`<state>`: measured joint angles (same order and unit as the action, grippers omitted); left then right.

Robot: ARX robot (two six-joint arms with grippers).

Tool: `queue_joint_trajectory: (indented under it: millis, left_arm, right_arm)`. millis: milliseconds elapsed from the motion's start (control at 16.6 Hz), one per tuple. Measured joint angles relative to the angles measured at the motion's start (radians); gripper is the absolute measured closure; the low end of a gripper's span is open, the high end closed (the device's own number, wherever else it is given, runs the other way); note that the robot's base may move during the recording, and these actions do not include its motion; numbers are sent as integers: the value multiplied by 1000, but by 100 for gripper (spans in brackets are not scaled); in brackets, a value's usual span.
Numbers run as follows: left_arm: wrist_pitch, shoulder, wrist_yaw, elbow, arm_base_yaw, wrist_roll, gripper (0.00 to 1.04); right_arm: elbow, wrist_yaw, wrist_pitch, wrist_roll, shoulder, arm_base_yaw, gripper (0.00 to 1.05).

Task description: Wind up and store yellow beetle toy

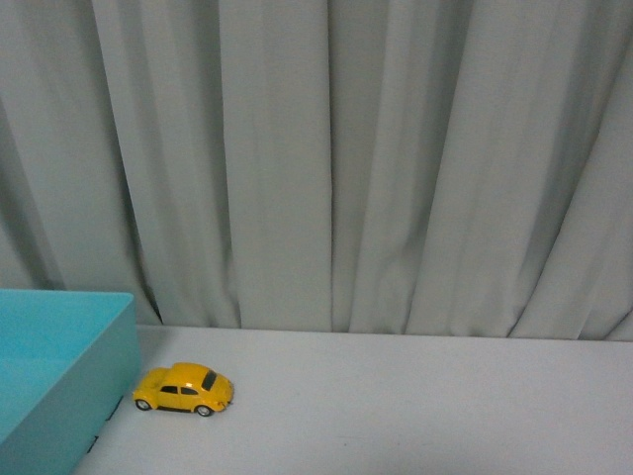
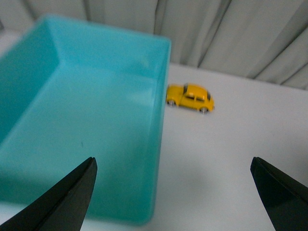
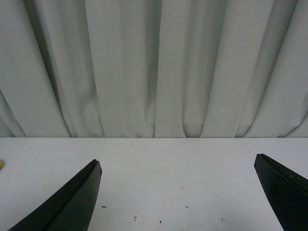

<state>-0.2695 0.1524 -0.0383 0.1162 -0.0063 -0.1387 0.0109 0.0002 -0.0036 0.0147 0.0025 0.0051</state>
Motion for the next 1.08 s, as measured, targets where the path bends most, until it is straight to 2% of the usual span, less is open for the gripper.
queue_joint_trajectory:
  millis: [60,120,180,361,481,601,781,1082]
  left_arm:
    - [-66,56,29,37,21,-108,7]
    - [-29,62,53,39,43,-159,7]
    - [203,248,96,122,52,-186,7]
    - [491,582,126,211,24,-120,7]
    - [618,781,162,312,1,-8,7]
    - [637,949,208,423,9,118,7]
    - [550,1192,275,631,13,349,7]
    - [477,1279,288,734,-13,469,7]
  right_arm:
    - [0,0,0,0,0,0,7]
    - [0,0,0,0,0,0,7]
    - [0,0,0,0,0,0,7]
    - [0,0,0,0,0,0,7]
    - [0,0,0,0,1,0,7]
    - [0,0,0,0,1,0,7]
    - [0,0,0,0,1,0,7]
    - [0,0,0,0,1,0,7]
